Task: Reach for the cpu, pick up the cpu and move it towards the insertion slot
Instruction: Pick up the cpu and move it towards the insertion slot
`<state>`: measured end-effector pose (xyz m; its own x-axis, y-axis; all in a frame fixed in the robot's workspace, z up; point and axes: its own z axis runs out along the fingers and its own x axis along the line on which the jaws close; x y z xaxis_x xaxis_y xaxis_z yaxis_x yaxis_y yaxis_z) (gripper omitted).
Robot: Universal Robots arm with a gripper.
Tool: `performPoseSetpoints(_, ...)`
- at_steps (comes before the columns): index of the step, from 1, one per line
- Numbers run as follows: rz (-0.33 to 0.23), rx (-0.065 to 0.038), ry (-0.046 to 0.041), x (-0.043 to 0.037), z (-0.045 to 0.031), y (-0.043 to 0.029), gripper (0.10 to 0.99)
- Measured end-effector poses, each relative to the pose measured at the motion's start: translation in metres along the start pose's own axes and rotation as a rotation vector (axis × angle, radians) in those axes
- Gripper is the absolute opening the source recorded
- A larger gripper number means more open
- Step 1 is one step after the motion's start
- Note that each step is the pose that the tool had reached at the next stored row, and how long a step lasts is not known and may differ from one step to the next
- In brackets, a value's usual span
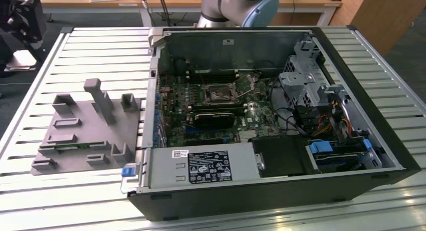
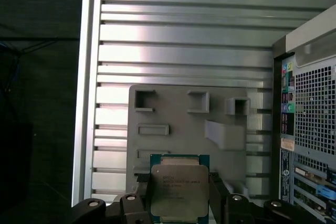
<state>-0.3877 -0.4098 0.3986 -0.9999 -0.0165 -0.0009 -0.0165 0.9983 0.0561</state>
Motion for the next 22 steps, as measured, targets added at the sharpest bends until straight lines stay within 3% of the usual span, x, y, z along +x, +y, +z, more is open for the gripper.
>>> performPoseSetpoints(22,0.000,0.000,0.0000,-0.0205,0.0000,-0.0003,0.533)
